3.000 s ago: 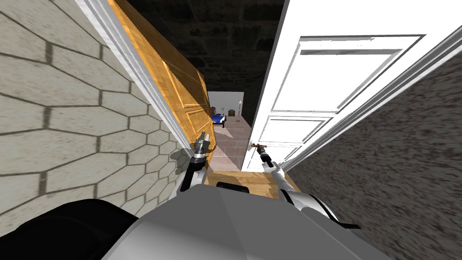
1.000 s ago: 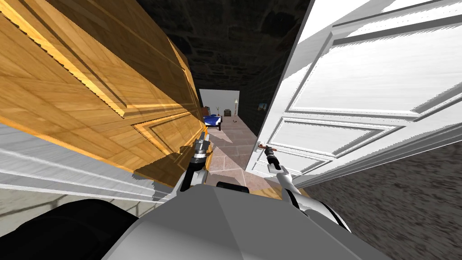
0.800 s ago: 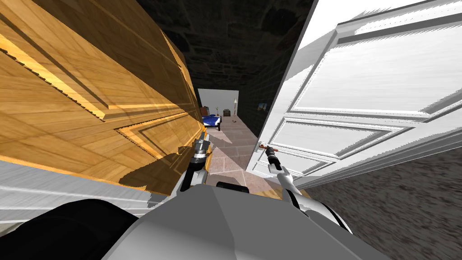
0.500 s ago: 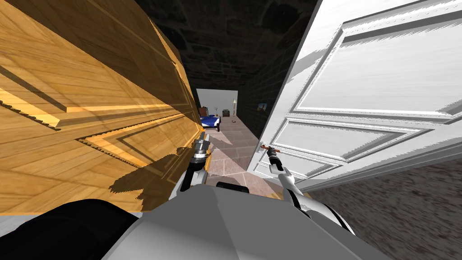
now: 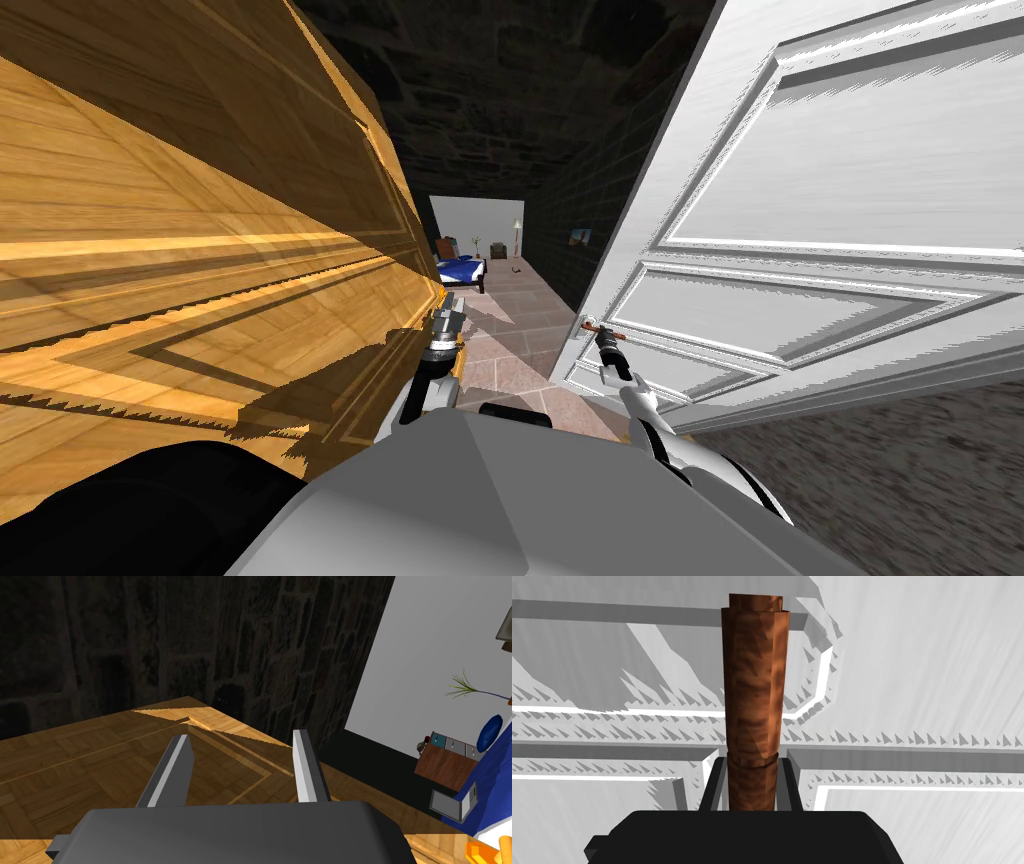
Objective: Push the door open
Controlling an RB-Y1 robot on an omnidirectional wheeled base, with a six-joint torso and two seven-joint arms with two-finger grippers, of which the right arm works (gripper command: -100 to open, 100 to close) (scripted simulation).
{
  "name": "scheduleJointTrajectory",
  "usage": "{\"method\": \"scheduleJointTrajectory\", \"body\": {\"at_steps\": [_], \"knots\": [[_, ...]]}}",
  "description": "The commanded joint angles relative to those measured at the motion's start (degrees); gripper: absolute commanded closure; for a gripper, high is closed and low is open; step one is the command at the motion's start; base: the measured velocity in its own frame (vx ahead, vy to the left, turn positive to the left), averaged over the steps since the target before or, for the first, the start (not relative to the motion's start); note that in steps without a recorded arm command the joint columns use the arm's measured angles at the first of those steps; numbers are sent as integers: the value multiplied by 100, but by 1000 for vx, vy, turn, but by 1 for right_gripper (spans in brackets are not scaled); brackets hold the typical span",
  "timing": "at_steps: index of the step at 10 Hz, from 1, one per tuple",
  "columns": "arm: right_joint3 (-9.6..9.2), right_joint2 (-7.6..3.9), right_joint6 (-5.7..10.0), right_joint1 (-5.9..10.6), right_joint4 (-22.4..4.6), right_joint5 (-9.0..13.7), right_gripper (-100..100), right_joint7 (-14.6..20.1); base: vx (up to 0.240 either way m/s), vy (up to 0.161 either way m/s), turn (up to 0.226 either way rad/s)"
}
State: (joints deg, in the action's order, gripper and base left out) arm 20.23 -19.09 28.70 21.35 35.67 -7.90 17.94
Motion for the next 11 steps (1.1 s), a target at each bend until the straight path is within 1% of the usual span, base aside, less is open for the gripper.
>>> {"method": "scheduleJointTrajectory", "body": {"at_steps": [1,5,6,11], "knots": [[64,-28,3,0,-8,22,100,-29,177,16,-44],[223,-77,1,-41,-29,76,100,-94,168,14,-39],[223,-77,1,-41,-29,76,100,-94,125,12,-13],[522,-169,-2,-117,-70,179,100,-216,199,39,-64]]}}
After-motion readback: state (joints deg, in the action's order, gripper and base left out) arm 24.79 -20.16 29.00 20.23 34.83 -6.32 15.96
